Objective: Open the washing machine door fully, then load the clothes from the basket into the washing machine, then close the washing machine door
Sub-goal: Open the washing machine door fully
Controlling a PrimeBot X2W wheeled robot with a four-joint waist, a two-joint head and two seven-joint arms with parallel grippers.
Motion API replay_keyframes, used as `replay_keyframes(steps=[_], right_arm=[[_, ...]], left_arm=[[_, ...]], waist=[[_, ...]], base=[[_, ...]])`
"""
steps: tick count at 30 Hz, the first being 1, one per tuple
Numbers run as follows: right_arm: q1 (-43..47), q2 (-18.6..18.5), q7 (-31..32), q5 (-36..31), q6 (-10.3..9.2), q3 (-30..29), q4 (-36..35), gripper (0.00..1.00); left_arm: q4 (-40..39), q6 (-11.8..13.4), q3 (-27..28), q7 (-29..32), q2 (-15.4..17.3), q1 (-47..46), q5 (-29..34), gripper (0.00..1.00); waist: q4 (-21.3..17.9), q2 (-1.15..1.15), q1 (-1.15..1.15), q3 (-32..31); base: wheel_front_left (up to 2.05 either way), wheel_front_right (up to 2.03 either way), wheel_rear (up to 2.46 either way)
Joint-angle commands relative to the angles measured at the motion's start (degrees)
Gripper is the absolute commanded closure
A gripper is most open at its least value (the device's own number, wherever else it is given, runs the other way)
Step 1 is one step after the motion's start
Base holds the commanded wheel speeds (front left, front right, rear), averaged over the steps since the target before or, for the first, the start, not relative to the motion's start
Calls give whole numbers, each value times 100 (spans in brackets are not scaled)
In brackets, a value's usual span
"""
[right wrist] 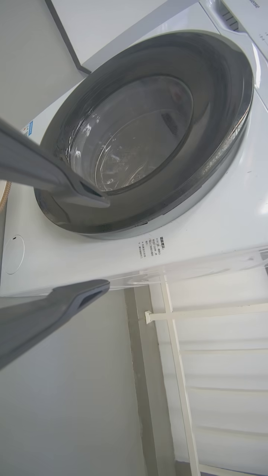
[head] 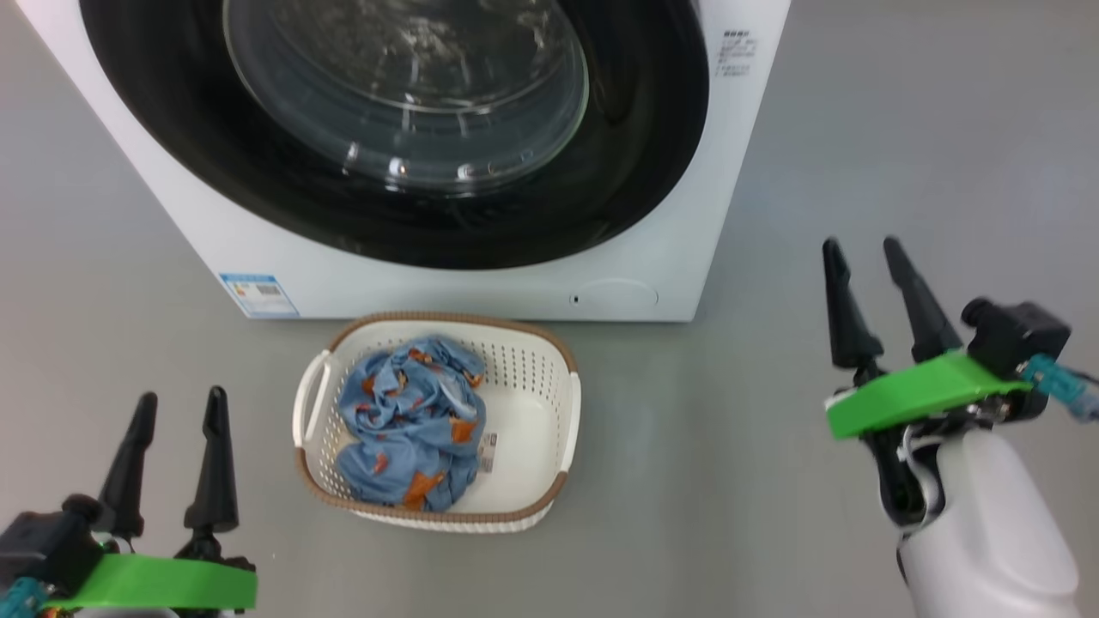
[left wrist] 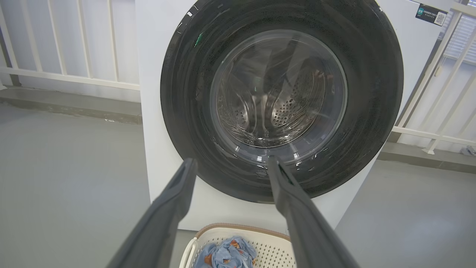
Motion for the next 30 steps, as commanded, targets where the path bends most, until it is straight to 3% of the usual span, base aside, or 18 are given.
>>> replay_keyframes(steps=[1,3,4,6,8,9,18,30], right_arm=[[-230,20,-69,80,-6,80,-119,6],[-388,-3,-69,244,-6,-21,-107,30],[-469,-25,-69,335,-6,-65,-98,50],[-625,-46,-69,548,-6,-132,-86,61],[-788,-81,-69,797,-6,-179,-51,90],[-869,-106,-66,925,-6,-178,-9,100],[-1727,-334,368,2257,-6,-186,302,100],[-2939,-532,1852,4247,-6,-256,764,100]], left_arm=[[-177,-18,226,-46,188,-244,-31,0],[-201,-18,229,-46,214,-293,-36,0],[-220,-18,230,-46,225,-322,-46,0],[-265,-18,245,-46,253,-374,-50,0],[-307,-18,261,-46,274,-410,-50,0],[-331,-18,271,-46,281,-427,-53,0],[-432,-18,304,-46,343,-629,-106,0],[-475,-18,270,-46,360,-869,-237,0]], waist=[[35,0,0,237],[61,0,0,359],[74,0,0,418],[92,0,0,523],[106,0,0,614],[111,0,0,664],[193,0,0,1119],[390,0,0,1625]], base=[[0,0,0],[0,0,0],[0,0,0],[0,0,0],[0,0,0],[0,0,0],[0,0,0],[0,0,0]])
